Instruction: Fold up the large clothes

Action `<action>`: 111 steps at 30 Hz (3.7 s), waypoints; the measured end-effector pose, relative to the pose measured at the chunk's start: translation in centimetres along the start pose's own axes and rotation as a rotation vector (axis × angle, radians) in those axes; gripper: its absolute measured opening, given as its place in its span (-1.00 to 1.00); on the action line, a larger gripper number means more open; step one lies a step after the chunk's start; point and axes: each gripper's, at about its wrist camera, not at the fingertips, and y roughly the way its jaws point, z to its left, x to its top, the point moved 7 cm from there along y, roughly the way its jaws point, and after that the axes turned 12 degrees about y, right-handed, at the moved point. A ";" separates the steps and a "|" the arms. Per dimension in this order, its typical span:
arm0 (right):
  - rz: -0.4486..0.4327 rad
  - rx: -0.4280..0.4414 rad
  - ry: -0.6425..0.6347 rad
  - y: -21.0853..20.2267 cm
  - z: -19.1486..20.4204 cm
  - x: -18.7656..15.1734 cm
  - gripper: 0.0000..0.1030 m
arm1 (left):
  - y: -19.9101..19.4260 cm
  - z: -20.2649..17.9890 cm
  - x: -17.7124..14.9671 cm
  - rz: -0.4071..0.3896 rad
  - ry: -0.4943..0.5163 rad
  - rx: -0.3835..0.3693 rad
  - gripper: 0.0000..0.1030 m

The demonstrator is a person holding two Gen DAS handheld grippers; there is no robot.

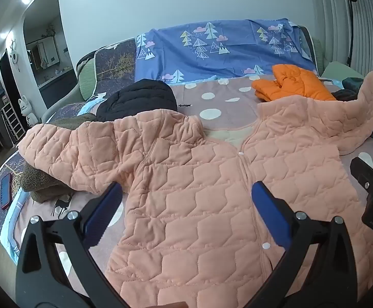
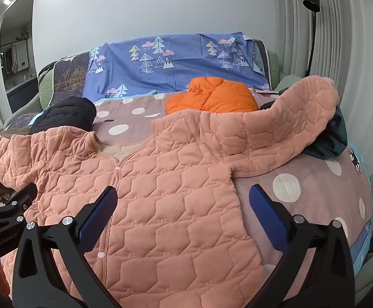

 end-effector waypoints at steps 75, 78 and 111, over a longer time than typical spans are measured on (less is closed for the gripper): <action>0.069 -0.029 -0.023 0.4 0.9 -1.4 0.12 | 0.9 -1.9 -1.2 -0.032 -0.060 -0.317 0.58; 0.069 -0.029 -0.030 0.4 1.1 -1.6 0.12 | 1.0 -2.0 -1.3 -0.029 -0.063 -0.333 0.50; 0.096 0.092 -0.035 3.3 2.6 -1.7 0.12 | 8.2 14.9 -5.5 0.068 -0.375 -0.226 -0.05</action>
